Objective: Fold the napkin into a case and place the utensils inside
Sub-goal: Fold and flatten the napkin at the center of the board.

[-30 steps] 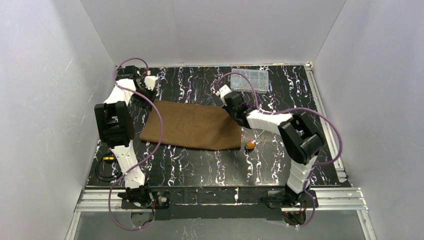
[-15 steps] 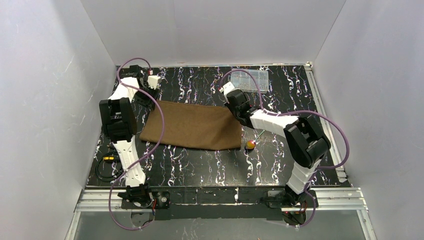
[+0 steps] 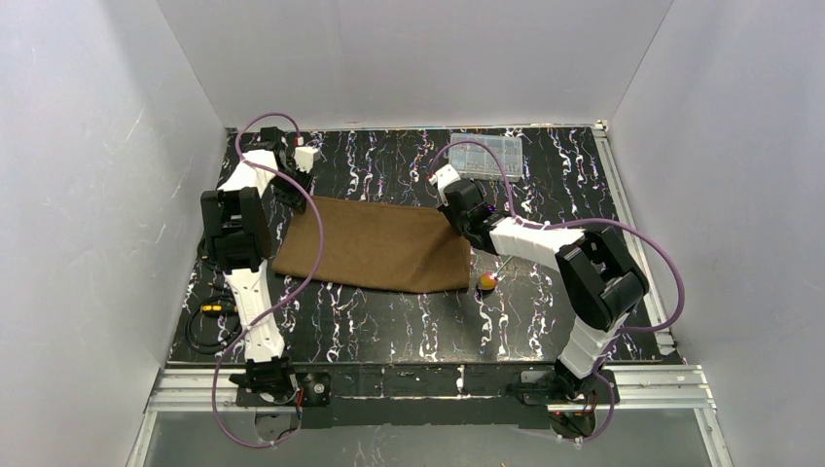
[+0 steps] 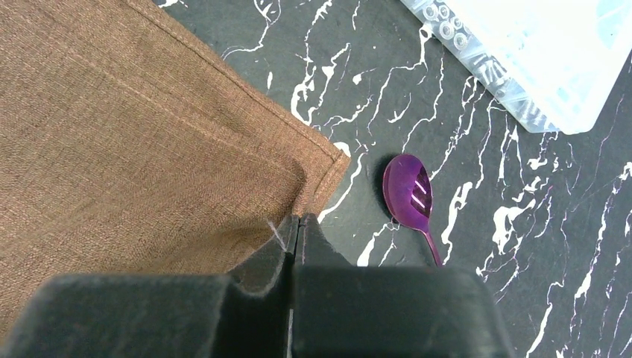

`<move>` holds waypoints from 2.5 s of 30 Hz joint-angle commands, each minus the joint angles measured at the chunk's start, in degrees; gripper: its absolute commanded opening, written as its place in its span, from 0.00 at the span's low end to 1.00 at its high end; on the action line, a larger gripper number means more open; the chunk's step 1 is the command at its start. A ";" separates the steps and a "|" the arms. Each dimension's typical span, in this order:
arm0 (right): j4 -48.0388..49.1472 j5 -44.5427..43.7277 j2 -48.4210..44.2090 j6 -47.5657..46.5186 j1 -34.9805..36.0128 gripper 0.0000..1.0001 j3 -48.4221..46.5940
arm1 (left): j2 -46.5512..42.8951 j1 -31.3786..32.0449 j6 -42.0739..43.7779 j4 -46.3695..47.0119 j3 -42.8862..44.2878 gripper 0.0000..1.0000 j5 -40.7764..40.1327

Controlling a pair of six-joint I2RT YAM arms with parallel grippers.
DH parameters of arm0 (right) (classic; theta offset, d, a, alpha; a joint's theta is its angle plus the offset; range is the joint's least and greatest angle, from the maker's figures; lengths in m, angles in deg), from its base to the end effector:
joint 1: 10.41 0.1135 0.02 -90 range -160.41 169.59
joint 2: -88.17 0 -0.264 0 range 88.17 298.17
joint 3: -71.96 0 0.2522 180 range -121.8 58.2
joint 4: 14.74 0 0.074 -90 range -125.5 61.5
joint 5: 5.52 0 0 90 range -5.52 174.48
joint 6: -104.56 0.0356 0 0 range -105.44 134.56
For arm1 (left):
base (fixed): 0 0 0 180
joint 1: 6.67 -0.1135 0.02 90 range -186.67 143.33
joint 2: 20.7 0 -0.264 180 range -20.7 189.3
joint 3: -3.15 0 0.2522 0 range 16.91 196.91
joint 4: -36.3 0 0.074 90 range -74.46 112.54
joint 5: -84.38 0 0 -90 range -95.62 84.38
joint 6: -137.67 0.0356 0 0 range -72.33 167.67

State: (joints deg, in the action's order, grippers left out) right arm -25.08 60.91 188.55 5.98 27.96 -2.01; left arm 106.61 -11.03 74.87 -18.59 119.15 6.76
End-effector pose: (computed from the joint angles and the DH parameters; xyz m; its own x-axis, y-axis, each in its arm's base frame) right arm 0.3059 0.2240 0.1972 -0.4164 -0.5041 -0.7566 -0.3842 0.8518 -0.3561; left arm 0.4704 0.0282 0.1745 -0.8059 0.3863 -0.4486 0.4277 0.9039 0.0100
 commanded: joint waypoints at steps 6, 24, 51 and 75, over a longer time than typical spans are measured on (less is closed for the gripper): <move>2.03 2.02 -2.97 1.35 0.13 0.01 -0.70 | 0.29 0.50 -0.34 -0.53 1.11 0.28 -1.81; 1.42 0.57 -7.81 0.04 0.06 0.01 -2.02 | -5.23 1.11 -0.67 1.54 -0.28 0.00 -2.01; 0.75 0.31 -3.74 -1.88 -2.43 0.01 -6.57 | -4.20 0.71 -2.73 3.93 4.35 0.00 -3.05; -7.08 -3.35 9.14 2.09 -5.42 0.58 -19.13 | -6.46 1.11 -0.88 6.57 2.15 0.45 -7.70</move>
State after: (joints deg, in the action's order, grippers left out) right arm -31.07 61.11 200.87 5.96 22.61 -16.96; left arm 105.95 -10.15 72.86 -11.22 121.92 -0.03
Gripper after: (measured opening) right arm 0.564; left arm 0.362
